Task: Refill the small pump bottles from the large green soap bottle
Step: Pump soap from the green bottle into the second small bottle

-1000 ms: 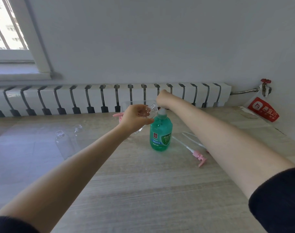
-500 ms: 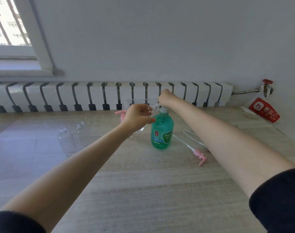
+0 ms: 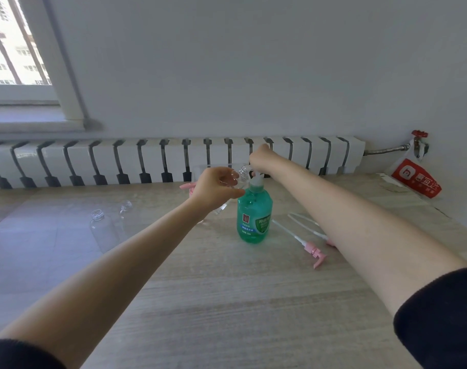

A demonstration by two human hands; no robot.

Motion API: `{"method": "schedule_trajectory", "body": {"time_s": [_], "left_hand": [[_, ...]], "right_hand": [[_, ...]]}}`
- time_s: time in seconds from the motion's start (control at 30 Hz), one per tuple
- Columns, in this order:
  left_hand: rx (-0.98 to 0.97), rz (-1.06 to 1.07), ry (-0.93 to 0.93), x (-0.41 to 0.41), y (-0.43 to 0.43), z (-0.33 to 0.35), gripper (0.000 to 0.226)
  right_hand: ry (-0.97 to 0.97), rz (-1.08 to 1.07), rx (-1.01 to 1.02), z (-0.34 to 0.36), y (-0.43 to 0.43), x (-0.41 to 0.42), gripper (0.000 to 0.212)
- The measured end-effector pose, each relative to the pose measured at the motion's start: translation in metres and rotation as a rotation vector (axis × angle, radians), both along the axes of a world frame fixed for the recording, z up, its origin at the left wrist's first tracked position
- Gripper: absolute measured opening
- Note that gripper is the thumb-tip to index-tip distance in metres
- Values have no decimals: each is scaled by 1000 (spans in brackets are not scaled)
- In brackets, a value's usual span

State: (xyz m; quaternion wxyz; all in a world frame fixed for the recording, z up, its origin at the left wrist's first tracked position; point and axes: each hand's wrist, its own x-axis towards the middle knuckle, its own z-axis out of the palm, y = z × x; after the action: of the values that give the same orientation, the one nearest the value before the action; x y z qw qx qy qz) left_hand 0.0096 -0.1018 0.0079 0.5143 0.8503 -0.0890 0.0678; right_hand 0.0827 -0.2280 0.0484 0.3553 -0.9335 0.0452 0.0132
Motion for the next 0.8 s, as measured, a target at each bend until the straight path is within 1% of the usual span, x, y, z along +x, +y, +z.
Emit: {"method": "schedule_trajectory", "body": {"time_s": [0.07,0.17,0.33,0.43,0.6,0.8], "left_hand": [[1,-2,3,0,0,0,39],[7,-2,-7,1,0,0,40],[26,1,-23,2,2,-4,43],[42,7,-21,4,4,-8,50],[19,4,-8,5,3,-15,42],[30,3,-18,5,3,-14,41]], "right_hand": [[32,-43,-35,1,2,-1,48],[-1,-25,8,-2,2,-1,47],[36,-62,-49,-7,1,2,52],[24,-58,-71,-10,2,1,54],[21,-38,-53,-15,3,-1,56],[17,-41,-37,-15,0,-2,53]]}}
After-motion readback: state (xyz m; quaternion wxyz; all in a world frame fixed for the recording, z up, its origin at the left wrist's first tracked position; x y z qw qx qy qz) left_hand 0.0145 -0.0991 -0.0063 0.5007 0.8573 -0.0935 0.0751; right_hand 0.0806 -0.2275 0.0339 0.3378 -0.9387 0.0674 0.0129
